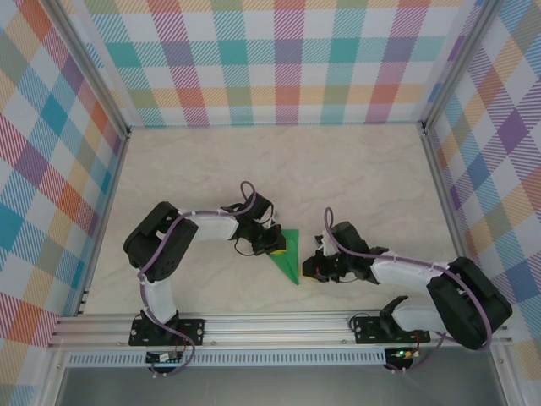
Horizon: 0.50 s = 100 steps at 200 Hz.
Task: Fold a paper plane with a square sheet of paper (fold left side to right side)
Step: Fourth fold the wing at the center of the table.
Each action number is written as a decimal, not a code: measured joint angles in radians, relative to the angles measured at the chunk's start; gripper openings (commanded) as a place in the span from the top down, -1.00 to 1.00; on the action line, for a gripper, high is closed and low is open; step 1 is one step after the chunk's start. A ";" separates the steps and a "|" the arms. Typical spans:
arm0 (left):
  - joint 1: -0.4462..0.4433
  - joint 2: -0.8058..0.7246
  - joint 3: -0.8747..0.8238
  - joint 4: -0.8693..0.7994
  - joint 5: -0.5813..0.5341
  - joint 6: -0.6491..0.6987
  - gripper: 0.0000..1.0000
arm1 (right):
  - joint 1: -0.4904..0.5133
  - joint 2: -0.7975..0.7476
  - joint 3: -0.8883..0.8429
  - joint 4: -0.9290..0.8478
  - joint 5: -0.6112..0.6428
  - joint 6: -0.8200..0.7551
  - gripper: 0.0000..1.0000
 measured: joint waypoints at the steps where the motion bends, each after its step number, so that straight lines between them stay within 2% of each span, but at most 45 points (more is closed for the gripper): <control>1: 0.000 0.000 0.000 0.000 0.000 0.000 0.91 | 0.000 0.000 -0.002 0.001 -0.001 0.002 0.84; 44: 0.000 0.000 0.000 0.000 0.000 0.000 0.93 | 0.000 0.008 -0.011 0.137 -0.044 0.072 0.86; 100: 0.000 0.000 0.000 0.000 0.000 0.000 0.93 | 0.000 0.167 0.009 0.250 -0.072 0.105 0.90</control>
